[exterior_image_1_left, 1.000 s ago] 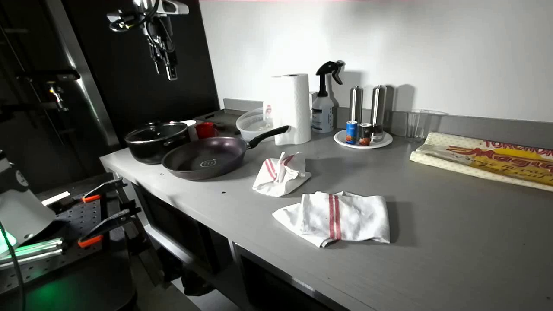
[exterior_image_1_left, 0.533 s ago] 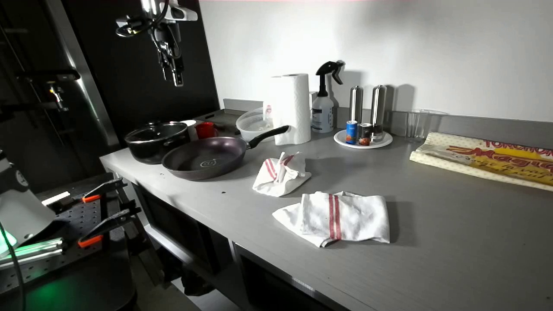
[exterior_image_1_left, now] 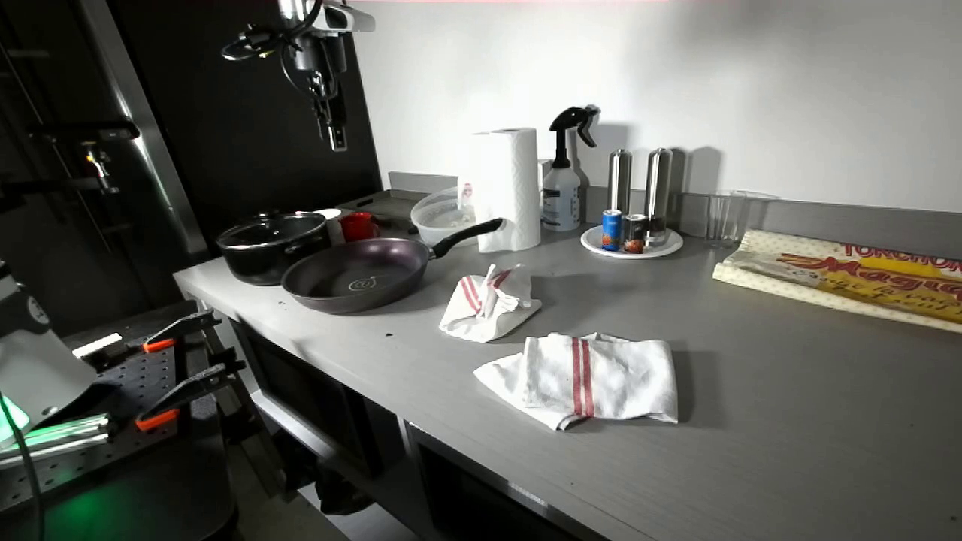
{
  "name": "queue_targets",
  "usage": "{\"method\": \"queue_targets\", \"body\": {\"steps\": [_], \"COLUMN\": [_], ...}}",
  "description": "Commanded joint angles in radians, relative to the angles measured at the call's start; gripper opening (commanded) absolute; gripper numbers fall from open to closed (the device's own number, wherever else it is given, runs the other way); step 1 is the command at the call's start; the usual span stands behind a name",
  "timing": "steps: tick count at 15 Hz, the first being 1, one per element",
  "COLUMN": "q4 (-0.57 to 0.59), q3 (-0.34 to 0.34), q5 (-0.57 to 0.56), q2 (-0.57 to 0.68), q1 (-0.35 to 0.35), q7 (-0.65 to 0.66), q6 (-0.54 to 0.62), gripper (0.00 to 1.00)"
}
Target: Use the towel to wipe the pan
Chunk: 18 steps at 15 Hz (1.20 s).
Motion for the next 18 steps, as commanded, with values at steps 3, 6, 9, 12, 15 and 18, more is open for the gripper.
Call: {"method": "queue_targets", "body": {"steps": [3, 6, 9, 12, 15, 18], "q4": [0.168, 0.247, 0.315, 0.355, 0.370, 0.361], "q3": [-0.036, -0.067, -0.102, -0.139, -0.167, -0.207], "q5": [-0.074, -0.123, -0.185, -0.267, -0.340, -0.470], "q2": [0.196, 0.307, 0.400, 0.455, 0.481, 0.475], "q1": [-0.035, -0.043, -0.036, -0.031, -0.030, -0.031], "q7": [0.137, 0.232, 0.265, 0.244, 0.219, 0.206], "q6": [0.007, 0.029, 0.023, 0.008, 0.014, 0.034], "gripper": [1.00, 1.00, 1.00, 1.00, 1.00, 1.00]}}
